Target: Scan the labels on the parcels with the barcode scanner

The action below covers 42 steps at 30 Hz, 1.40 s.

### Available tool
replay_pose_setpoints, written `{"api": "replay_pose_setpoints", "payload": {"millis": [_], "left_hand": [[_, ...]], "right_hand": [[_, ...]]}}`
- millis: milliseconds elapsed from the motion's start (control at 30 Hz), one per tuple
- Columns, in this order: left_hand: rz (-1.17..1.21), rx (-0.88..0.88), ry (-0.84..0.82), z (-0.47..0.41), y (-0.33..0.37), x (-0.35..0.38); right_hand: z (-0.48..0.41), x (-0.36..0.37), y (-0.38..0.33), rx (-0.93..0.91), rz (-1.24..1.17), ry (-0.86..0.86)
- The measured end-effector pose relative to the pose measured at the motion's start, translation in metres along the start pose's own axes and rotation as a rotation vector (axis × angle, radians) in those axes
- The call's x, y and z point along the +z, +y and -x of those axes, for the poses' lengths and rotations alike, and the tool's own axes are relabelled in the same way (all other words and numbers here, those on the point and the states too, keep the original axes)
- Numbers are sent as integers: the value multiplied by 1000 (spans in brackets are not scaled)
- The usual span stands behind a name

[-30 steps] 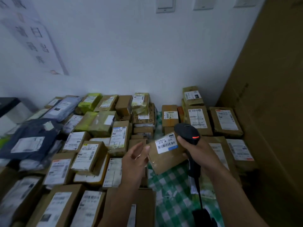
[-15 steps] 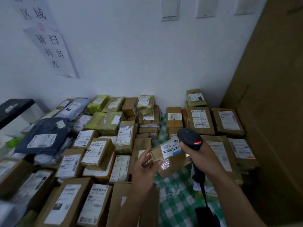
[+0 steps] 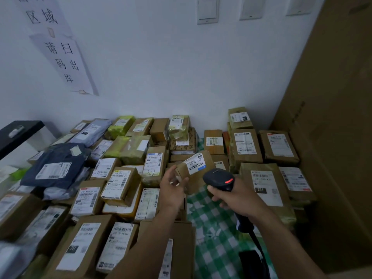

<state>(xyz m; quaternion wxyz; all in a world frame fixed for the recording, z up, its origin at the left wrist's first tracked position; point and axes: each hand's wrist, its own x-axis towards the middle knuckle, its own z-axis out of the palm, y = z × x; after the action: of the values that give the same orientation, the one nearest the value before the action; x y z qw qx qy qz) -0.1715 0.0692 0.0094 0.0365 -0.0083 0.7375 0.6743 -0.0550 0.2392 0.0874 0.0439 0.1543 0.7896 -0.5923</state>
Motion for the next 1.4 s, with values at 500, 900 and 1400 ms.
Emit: {"api": "replay_pose_setpoints", "payload": {"millis": [500,900,1400], "left_hand": [[41,-49,17,-14,-7,8],[-23,-134,7,-64,-9,5],[-378,-234,143,-186,-22,59]], "right_hand": [[-13,0,7,38,2,-19],[-52,-16,6,85,-44,45],[-153,-14,-1,160,40,24]]}}
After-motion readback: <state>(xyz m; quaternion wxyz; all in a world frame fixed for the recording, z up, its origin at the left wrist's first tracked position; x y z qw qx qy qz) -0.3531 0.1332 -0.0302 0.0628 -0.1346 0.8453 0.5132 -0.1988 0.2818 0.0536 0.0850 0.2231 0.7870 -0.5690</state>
